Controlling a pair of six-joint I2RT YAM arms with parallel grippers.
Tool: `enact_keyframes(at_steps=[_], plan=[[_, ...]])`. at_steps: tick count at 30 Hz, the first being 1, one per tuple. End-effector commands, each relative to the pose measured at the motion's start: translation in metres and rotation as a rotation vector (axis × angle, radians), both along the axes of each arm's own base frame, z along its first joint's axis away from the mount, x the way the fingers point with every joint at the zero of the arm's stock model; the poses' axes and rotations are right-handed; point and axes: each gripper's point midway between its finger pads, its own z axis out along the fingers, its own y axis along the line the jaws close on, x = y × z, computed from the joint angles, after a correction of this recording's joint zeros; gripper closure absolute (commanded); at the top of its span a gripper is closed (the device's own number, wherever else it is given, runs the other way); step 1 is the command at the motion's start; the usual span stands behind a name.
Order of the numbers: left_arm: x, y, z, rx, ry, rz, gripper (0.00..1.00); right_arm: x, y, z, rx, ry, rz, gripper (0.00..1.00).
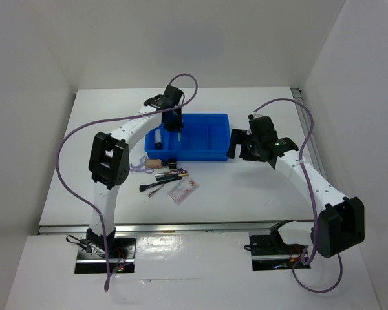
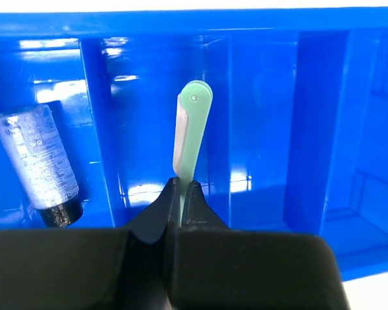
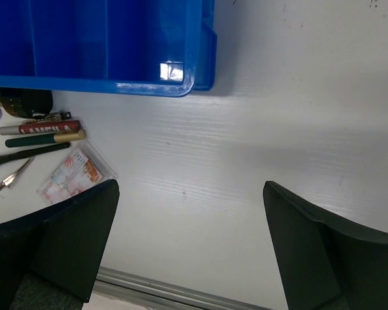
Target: Organize the makeup
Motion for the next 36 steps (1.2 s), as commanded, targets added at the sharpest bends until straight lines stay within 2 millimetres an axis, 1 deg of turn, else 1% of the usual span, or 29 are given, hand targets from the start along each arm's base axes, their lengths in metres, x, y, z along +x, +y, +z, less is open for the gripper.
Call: enact_keyframes(at_steps=[1,3,4,5,8,9,11,12,13,15,16,17,18,19,20,21,22,23,24,25,26,28,29,30,31,32,33,34,36], plan=[[0.005,0.003,-0.003,0.012,0.009,0.039,0.9,-0.001,-0.003,0.007,0.006,-0.023,-0.015,0.0],[0.003,0.006,-0.005,0.023,0.015,0.045,0.76,-0.001,-0.003,0.007,0.006,-0.023,-0.015,0.0],[0.003,0.006,-0.005,0.024,0.015,0.045,0.6,-0.001,-0.003,0.007,0.006,-0.023,-0.015,0.0],[0.001,0.007,-0.001,0.022,0.011,0.045,0.5,-0.001,-0.003,0.007,0.006,-0.023,-0.015,0.0],[-0.004,-0.003,0.012,0.021,-0.023,0.001,0.3,-0.001,-0.003,0.007,0.006,-0.023,-0.015,0.0],[-0.006,-0.006,0.024,0.018,-0.049,-0.002,0.29,-0.001,-0.003,0.007,0.006,-0.023,-0.015,0.0],[-0.01,-0.007,0.039,0.022,-0.076,-0.011,0.29,-0.001,-0.003,0.007,0.006,-0.023,-0.015,0.0],[-0.012,0.0,0.044,0.041,-0.085,0.004,0.31,-0.001,-0.003,0.007,0.006,-0.023,-0.015,0.0],[-0.02,0.002,0.06,0.04,-0.112,0.005,0.34,-0.001,-0.003,0.007,0.006,-0.023,-0.015,0.0],[-0.028,0.016,0.073,0.068,-0.145,0.037,0.38,-0.001,-0.003,0.007,0.006,-0.023,-0.015,0.0],[-0.039,0.029,0.064,0.109,-0.128,0.056,0.42,-0.002,-0.003,0.01,0.009,-0.031,-0.015,0.0],[-0.048,0.042,0.087,0.114,-0.179,0.096,0.42,-0.002,-0.003,0.01,0.009,-0.032,-0.015,0.0],[-0.058,0.056,0.089,0.144,-0.182,0.135,0.44,-0.002,-0.003,0.01,0.009,-0.032,-0.015,0.0],[-0.074,0.083,0.069,0.207,-0.147,0.199,0.44,-0.002,-0.003,0.01,0.009,-0.032,-0.015,0.0],[-0.089,0.099,0.087,0.188,-0.185,0.237,0.45,-0.004,-0.004,0.006,0.006,-0.022,-0.015,0.0],[-0.096,0.113,0.086,0.183,-0.19,0.282,0.45,-0.004,-0.004,0.006,0.006,-0.021,-0.015,0.0],[-0.115,0.138,0.062,0.227,-0.136,0.316,0.45,-0.002,-0.003,0.007,0.009,-0.03,-0.015,0.0],[-0.124,0.15,0.058,0.229,-0.131,0.357,0.45,-0.003,-0.004,0.004,0.008,-0.027,-0.015,0.0],[-0.134,0.162,0.067,0.208,-0.156,0.389,0.45,-0.003,-0.002,0.004,0.015,-0.025,-0.008,0.0],[-0.142,0.171,0.061,0.209,-0.14,0.405,0.45,-0.004,0.0,0.004,0.023,-0.022,-0.001,0.0],[-0.151,0.186,0.044,0.222,-0.113,0.428,0.44,-0.004,0.0,0.001,0.023,-0.022,-0.001,0.0],[-0.161,0.199,0.03,0.221,-0.072,0.456,0.4,-0.005,0.002,-0.002,0.027,-0.009,0.006,0.0],[-0.167,0.209,0.018,0.219,-0.033,0.48,0.38,-0.005,0.002,-0.002,0.027,-0.009,0.006,0.0],[-0.167,0.213,0.015,0.215,-0.027,0.481,0.37,-0.003,0.002,0.002,0.03,-0.018,0.007,0.0],[-0.169,0.217,0.007,0.2,0.005,0.491,0.36,-0.003,0.002,0.002,0.03,-0.018,0.007,0.0],[-0.167,0.214,0.007,0.188,0.003,0.471,0.36,-0.003,0.002,0.002,0.03,-0.018,0.007,0.0],[-0.168,0.213,0.002,0.181,0.026,0.468,0.36,-0.003,0.002,0.004,0.033,-0.026,0.007,0.0],[-0.161,0.21,0.0,0.151,0.024,0.451,0.34,-0.003,0.002,0.004,0.033,-0.026,0.007,0.0],[-0.156,0.21,-0.003,0.133,0.059,0.453,0.34,-0.005,0.001,0.006,0.033,-0.026,0.007,0.0]])
